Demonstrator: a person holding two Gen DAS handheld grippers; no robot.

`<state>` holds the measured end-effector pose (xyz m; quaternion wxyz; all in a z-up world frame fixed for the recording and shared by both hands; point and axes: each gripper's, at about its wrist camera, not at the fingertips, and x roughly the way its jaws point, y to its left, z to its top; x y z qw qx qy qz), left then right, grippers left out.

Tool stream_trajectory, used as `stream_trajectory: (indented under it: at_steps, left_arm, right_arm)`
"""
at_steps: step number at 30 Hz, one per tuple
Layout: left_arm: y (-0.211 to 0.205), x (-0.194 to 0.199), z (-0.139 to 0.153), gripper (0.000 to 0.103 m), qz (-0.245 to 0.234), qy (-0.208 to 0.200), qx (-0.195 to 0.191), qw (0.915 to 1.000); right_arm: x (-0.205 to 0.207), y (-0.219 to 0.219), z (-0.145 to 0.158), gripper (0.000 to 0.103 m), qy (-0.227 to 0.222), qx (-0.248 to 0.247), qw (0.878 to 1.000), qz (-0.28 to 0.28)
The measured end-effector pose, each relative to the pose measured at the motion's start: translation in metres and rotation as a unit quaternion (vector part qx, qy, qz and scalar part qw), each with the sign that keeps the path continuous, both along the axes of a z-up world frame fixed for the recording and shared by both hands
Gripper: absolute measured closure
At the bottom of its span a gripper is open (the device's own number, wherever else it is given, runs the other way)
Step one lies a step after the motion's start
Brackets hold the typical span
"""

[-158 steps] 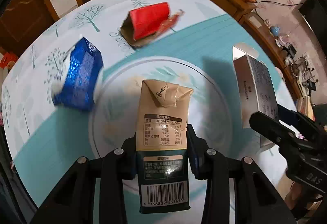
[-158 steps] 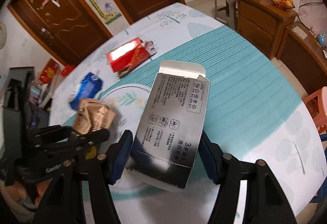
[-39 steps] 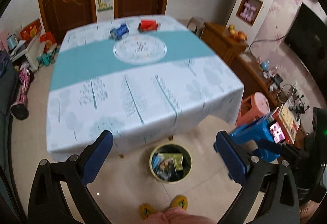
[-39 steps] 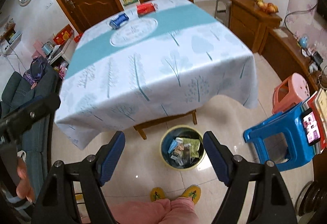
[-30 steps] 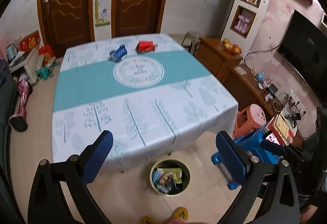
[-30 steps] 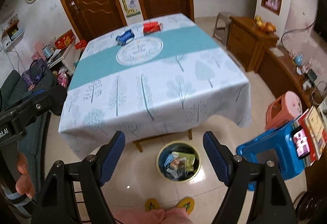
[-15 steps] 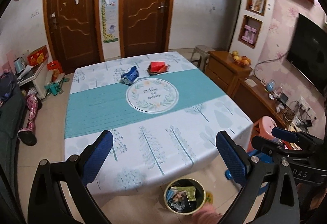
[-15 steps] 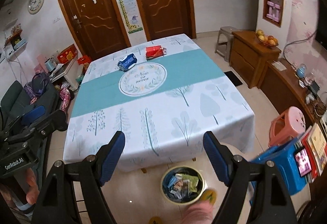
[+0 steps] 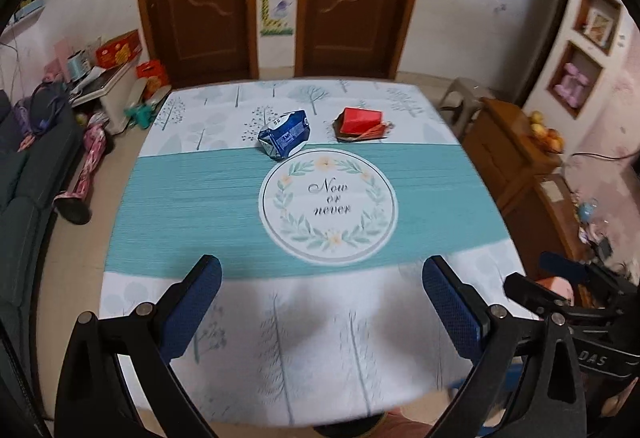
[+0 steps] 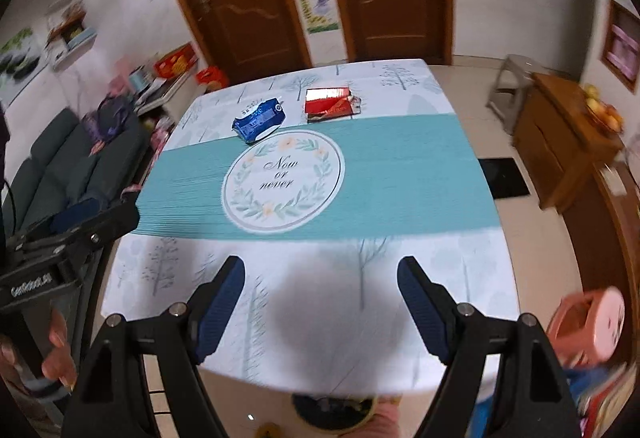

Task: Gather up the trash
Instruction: 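Grasp the blue milk carton with the left tool while the right tool grasps the red packet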

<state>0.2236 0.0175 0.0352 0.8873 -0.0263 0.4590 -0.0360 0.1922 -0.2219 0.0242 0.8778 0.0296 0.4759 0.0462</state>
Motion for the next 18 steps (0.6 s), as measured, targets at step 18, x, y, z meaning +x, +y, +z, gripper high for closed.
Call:
stream_trajectory:
  at_steps: [18]
  left_arm:
    - [-0.036, 0.230, -0.070, 0.003, -0.030, 0.062, 0.115, 0.9909]
  right_arm:
    - [0.246, -0.003, -0.061, 0.024, -0.050, -0.128, 0.953, 0.268]
